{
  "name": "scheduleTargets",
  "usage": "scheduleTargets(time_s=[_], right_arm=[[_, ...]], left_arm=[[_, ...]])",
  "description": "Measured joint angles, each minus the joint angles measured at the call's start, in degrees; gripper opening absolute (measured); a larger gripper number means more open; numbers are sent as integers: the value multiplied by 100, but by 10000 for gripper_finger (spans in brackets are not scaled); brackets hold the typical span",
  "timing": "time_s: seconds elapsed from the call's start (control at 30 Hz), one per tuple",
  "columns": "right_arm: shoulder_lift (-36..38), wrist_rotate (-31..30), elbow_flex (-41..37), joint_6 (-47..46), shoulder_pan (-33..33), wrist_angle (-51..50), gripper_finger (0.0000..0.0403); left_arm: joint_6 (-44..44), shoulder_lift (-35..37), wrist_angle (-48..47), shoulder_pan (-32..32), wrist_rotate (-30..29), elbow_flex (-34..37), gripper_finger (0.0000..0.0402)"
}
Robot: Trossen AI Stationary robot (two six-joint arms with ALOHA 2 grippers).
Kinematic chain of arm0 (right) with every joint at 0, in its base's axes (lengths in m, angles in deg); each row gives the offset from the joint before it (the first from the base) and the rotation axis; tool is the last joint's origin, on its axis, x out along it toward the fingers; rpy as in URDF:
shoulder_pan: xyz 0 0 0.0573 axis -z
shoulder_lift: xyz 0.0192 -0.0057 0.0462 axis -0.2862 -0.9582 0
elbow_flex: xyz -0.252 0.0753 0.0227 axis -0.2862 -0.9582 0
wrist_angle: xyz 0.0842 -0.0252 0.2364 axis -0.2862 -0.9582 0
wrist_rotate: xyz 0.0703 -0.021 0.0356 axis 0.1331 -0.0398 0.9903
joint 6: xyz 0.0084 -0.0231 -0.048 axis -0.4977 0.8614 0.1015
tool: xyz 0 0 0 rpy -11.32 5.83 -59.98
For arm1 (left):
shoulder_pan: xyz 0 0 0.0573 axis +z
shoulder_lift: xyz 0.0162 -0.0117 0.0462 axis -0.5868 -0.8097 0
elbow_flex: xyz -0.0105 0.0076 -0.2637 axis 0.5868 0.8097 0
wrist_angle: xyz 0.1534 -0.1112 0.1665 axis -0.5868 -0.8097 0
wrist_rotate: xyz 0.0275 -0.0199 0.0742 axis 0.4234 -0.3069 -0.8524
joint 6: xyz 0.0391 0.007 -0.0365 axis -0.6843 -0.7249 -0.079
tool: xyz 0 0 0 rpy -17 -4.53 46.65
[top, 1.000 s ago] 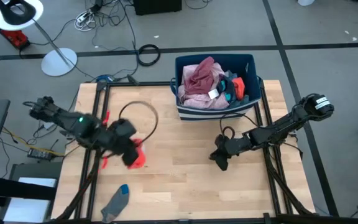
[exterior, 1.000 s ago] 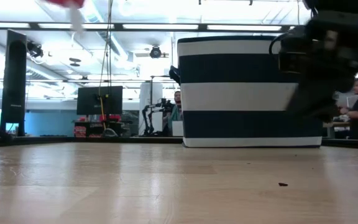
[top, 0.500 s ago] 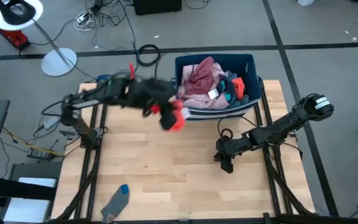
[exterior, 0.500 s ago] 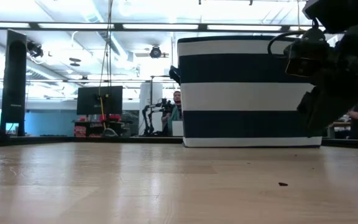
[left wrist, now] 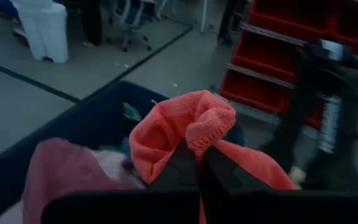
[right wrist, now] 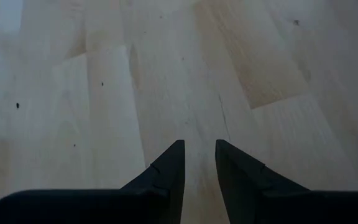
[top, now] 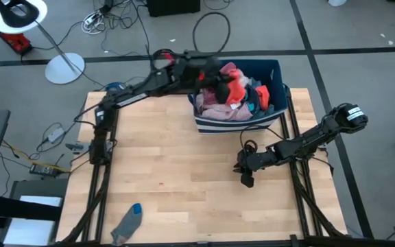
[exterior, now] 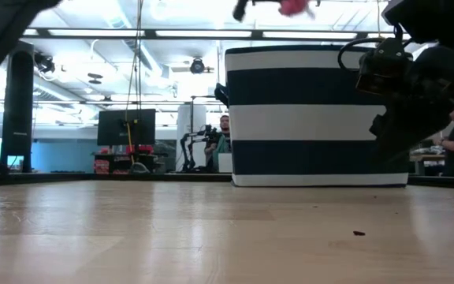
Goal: Sort clothes
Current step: Put the orange socks into the blue bin
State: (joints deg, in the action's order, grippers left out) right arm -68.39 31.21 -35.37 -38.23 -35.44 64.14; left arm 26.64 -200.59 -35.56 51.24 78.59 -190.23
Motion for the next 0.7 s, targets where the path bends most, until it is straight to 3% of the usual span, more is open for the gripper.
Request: scheduleTargets(time_s=[0.23,0.4,0.7], right_arm=[[-2,94,-2,0,0,54,92],[-2,169,-2,-44,0,53,92],[-2,260,-2,-44,0,57,92]], left_arm=[[58,-801,1352,249,49,9,1],[599,-1229,1998,306,48,10,16],[743,-1513,2070,338,48,11,123]])
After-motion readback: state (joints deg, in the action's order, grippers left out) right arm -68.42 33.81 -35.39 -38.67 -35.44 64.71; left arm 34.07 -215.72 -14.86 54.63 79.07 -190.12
